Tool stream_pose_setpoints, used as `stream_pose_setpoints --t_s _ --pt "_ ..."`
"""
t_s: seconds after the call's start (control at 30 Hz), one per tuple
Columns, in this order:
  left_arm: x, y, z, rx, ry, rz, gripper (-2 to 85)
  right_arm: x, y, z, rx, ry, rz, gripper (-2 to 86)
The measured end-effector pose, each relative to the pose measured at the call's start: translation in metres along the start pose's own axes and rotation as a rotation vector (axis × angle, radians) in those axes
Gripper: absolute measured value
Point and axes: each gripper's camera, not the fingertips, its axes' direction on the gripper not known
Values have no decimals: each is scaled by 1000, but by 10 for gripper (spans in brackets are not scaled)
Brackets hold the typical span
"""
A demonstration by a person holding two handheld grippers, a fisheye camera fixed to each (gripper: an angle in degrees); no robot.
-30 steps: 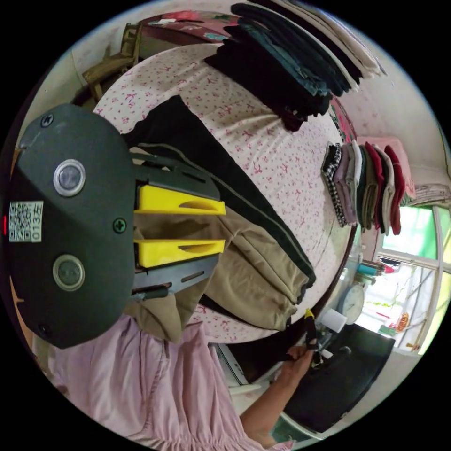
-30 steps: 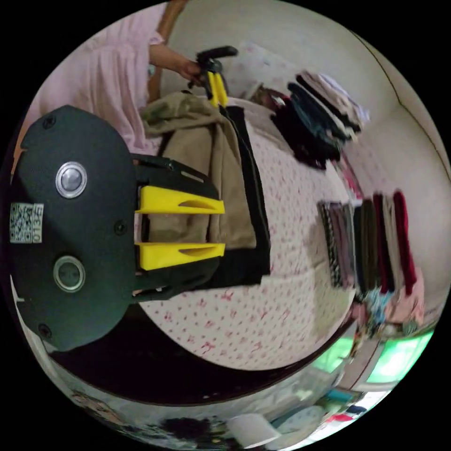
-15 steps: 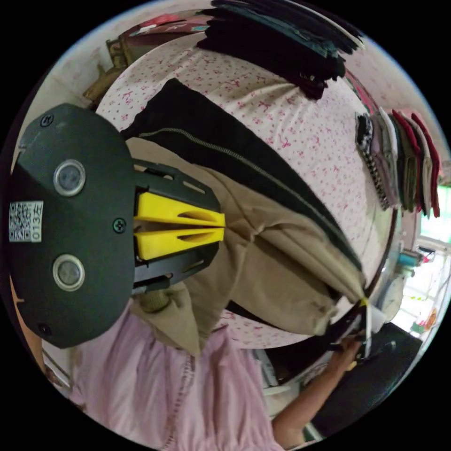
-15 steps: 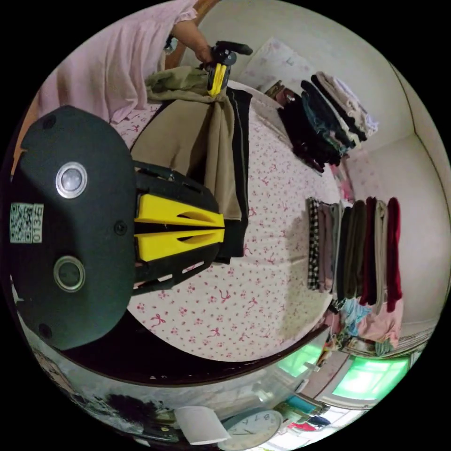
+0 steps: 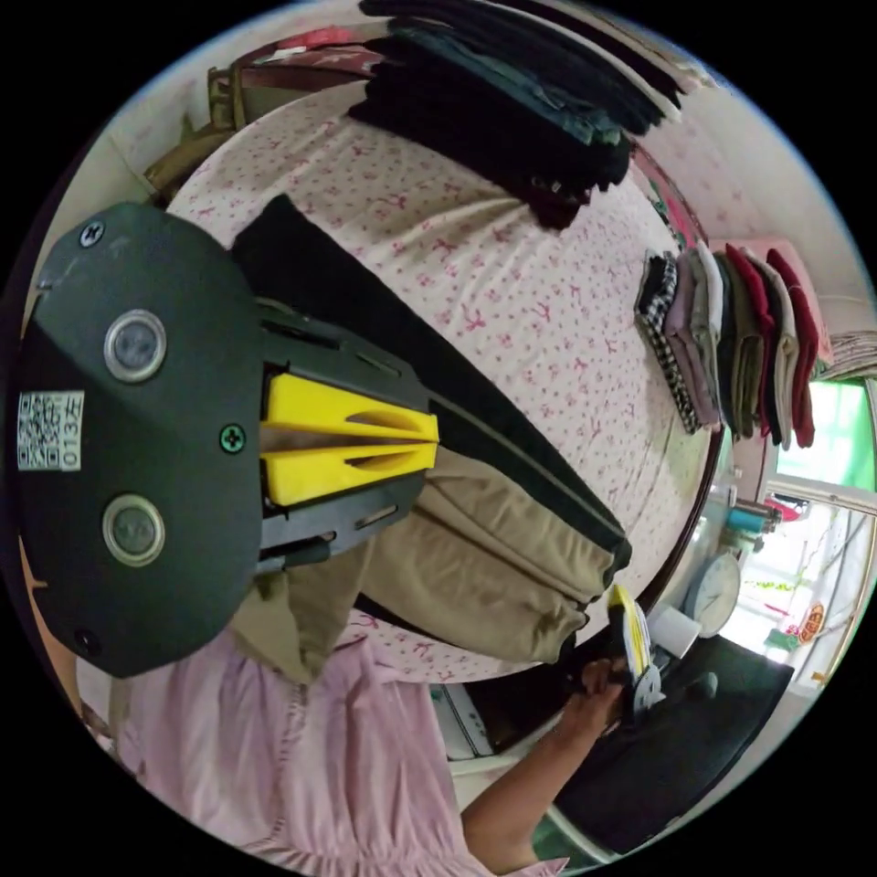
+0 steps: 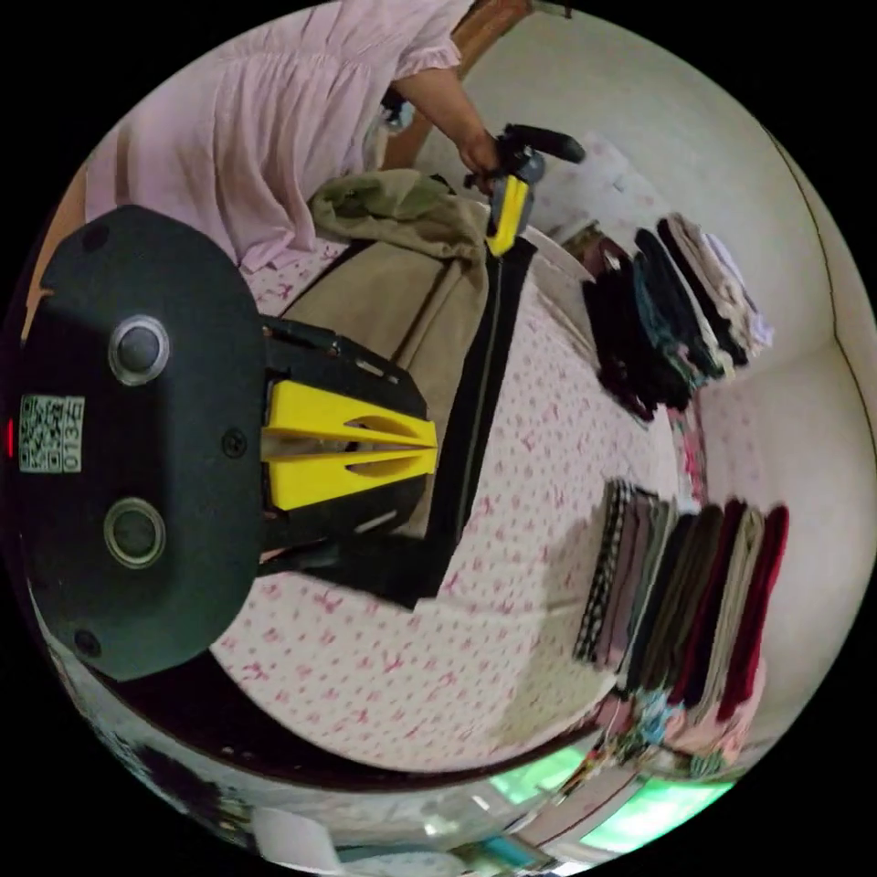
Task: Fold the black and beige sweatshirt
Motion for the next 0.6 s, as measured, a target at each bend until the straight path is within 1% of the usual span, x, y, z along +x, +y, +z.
stream_pose_setpoints --t_s 0.1,0.17,0.2,0.23,0.27,0.37,0.4,0.47,0.53,0.6 --pt "11 -31 34 -86 48 86 -3 -53 -28 47 -82 -24 -116 0" --pt "24 -35 58 -210 75 247 -4 -73 -37 73 -171 -29 -161 -1" --pt "24 -33 59 -207 75 272 -4 -82 -36 93 -295 11 -225 -2" --pt "21 -29 57 -185 88 306 -4 -85 -32 103 -358 45 -261 -2" --pt "13 -27 56 -190 107 314 -4 -84 -23 101 -297 24 -301 -2" --pt "-13 -24 50 -201 112 272 -4 -58 -14 88 -330 -28 -196 -1" --pt "-18 -23 46 -188 119 249 -4 -51 -12 78 -306 -11 -173 -1" --pt "-43 -15 26 -75 144 136 -4 -39 -11 57 -184 23 -115 1" --pt "-64 -6 22 -22 142 29 -4 -21 -14 45 -75 93 -5 1" --pt "-75 2 30 -60 81 -35 -4 -13 -16 53 -58 155 24 2"
